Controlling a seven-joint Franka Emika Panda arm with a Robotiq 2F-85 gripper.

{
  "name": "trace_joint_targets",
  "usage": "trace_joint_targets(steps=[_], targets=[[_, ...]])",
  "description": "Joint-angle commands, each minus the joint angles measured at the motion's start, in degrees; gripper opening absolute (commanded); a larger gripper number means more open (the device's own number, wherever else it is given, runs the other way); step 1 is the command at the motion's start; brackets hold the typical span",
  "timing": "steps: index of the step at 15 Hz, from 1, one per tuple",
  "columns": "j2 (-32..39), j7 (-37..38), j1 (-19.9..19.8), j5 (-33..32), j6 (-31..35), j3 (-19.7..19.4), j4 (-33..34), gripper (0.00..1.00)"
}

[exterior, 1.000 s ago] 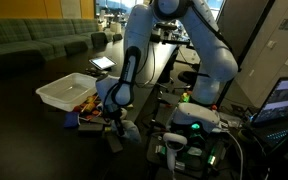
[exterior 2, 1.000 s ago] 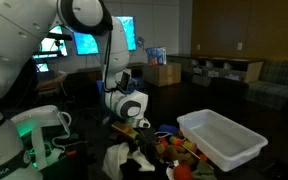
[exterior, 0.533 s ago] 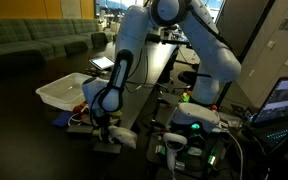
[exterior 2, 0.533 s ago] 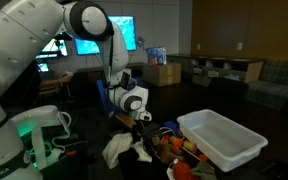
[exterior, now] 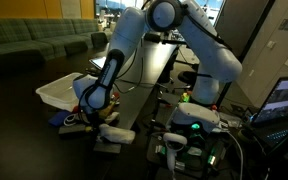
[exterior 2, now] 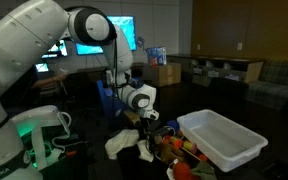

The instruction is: Pick up the towel, push the objects on the table to the left then place the towel inside the storage bin

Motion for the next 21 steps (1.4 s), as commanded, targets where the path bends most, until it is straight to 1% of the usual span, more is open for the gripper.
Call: trace_joint_targets(steps=[1, 3, 6, 9, 13, 16, 17, 21], targets=[[1.1, -3.7, -2.0, 0.7, -1.8, 0.1, 1.1, 0.1], [-0.1, -8.3, -3.2, -1.2, -2.1, -0.1, -1.6, 0.1], [-2.4, -16.4, -6.5, -2.7, -3.9, 0.2, -6.2, 0.1], [-4.8, -21.7, -8.5, -5.5, -2.7, -1.1, -11.9, 0.1], [-7.1, -23.7, -10.2, -10.1, -0.8, -4.1, -18.7, 0.1], [-8.4, -24.0, -11.6, -11.5, -0.1, -5.2, -22.9, 0.1], [-9.3, -24.4, -12.3, -11.5, -0.2, -5.0, -24.5, 0.1], [-10.4, -24.1, -12.8, -10.4, 1.2, -3.5, -28.3, 0.1]])
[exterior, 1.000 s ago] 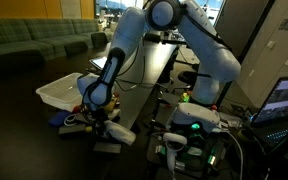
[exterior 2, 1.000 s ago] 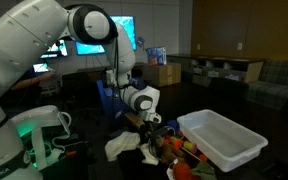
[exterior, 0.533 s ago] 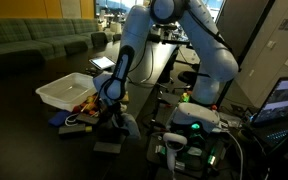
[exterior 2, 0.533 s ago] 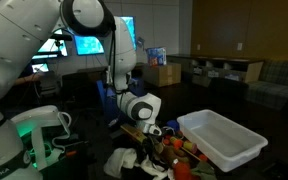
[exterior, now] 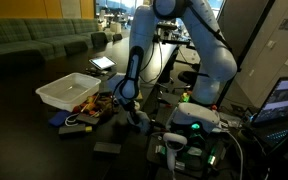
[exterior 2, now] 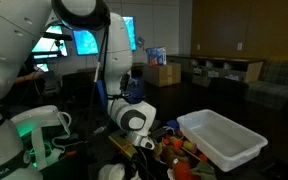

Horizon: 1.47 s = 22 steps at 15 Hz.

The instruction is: Pick up the towel, push the objects on the table to the left then place the towel inside the storage bin

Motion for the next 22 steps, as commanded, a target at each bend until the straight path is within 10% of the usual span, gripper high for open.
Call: trace_joint_targets(steps=[1, 22], targets=[[-1.4, -0.1, -0.3, 0.3, 3.1, 1.8, -4.6, 0.1], [-1.7, -5.8, 2.3, 5.5, 5.4, 23.2, -6.2, 0.12]])
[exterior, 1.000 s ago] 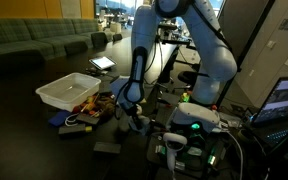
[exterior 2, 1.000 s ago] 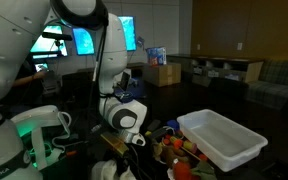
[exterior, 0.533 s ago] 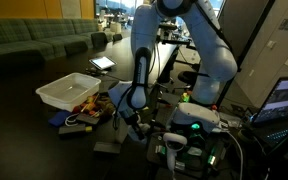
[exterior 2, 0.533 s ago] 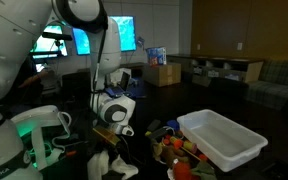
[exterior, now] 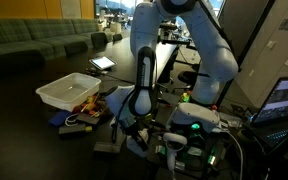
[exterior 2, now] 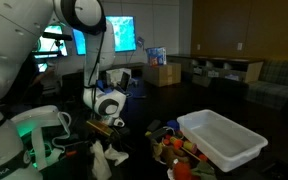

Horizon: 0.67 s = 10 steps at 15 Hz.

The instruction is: Pick up the towel, push the objects on the table to the left then place the towel inside the storage bin

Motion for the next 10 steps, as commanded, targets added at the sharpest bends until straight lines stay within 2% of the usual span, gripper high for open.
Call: trace_joint_targets(steps=[1, 4, 10], targets=[[-0.3, -2.6, 0.0, 3.4, -0.8, 3.4, 1.5, 0.12], [0.1, -2.0, 0.8, 5.4, -0.7, 4.7, 4.5, 0.13], [2.5, 0.2, 4.2, 7.3, -0.9, 3.1, 12.6, 0.12]])
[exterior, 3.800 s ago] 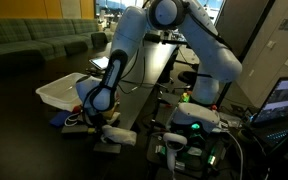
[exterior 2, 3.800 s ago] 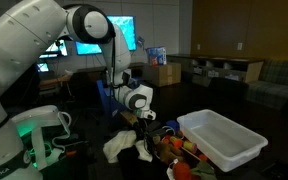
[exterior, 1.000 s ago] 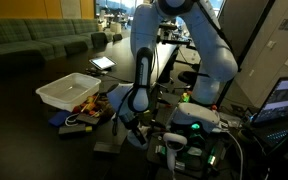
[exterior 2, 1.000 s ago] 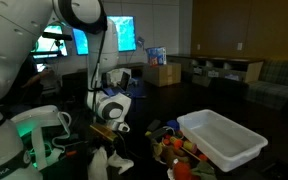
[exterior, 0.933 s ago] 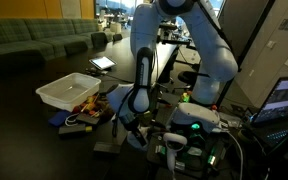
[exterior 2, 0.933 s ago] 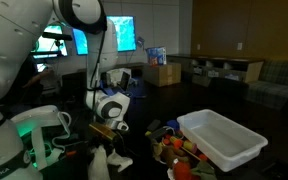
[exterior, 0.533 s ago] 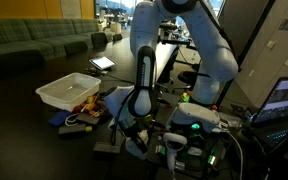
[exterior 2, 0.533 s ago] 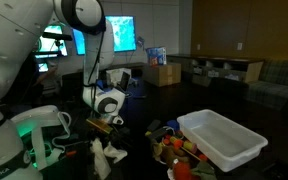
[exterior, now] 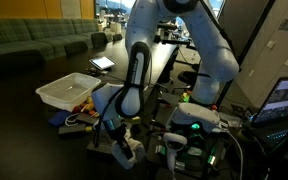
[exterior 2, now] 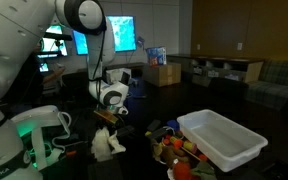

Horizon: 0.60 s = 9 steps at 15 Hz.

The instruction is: Pick up the towel, push the objects on the table to the left then place the towel inside the storage bin

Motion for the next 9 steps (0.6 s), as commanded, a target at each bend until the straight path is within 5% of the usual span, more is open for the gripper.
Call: trace_joint_targets(steps=[1, 9], targets=[[2.3, 1.1, 2.7, 1.8, -1.0, -1.0, 5.6, 0.13], [4.2, 3.9, 6.5, 2.2, 1.1, -0.9, 13.2, 0.12]])
